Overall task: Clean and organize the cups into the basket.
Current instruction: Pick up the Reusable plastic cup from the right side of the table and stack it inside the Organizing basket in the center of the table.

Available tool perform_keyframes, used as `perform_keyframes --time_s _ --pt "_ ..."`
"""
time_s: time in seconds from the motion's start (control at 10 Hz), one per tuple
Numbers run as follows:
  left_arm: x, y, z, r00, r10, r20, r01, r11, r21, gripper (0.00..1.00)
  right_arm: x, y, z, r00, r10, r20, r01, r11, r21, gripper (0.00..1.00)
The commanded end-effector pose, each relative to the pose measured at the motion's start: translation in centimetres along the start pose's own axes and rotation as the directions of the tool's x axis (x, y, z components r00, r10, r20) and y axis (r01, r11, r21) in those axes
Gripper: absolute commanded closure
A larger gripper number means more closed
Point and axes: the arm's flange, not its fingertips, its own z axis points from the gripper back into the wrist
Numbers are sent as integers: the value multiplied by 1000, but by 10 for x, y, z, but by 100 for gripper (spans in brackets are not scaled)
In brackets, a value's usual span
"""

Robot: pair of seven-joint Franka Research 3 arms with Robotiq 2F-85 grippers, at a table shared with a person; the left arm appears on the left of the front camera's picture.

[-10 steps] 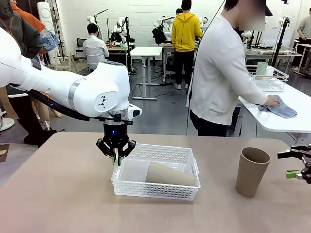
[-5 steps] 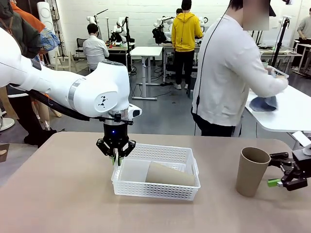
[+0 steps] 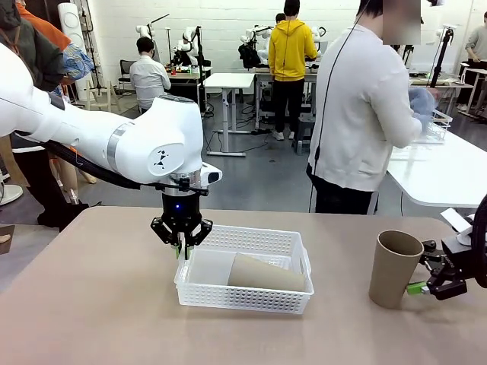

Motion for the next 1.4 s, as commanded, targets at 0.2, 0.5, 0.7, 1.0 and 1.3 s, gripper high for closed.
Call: perform_keyframes --time_s 0.2,0.5,0.7,1.0,1.3 --pt "-1 -2 0 1000 12 5 -12 1000 0 100 3 -9 -24 1000 20 11 -21 996 81 0" --pt "-1 -2 0 1000 12 5 -12 1000 0 100 8 -12 -36 1000 31 7 -31 995 90 0" --pt "-1 -2 0 1000 12 5 -12 1000 0 100 8 -13 -37 999 43 11 -44 992 115 59" --pt "-1 -2 0 1000 12 5 -12 1000 0 100 20 -8 -29 1000 -11 -2 11 999 42 100" --pt "-1 -2 0 1000 12 5 -12 1000 0 100 125 34 16 989 -125 -75 124 992 -18 100"
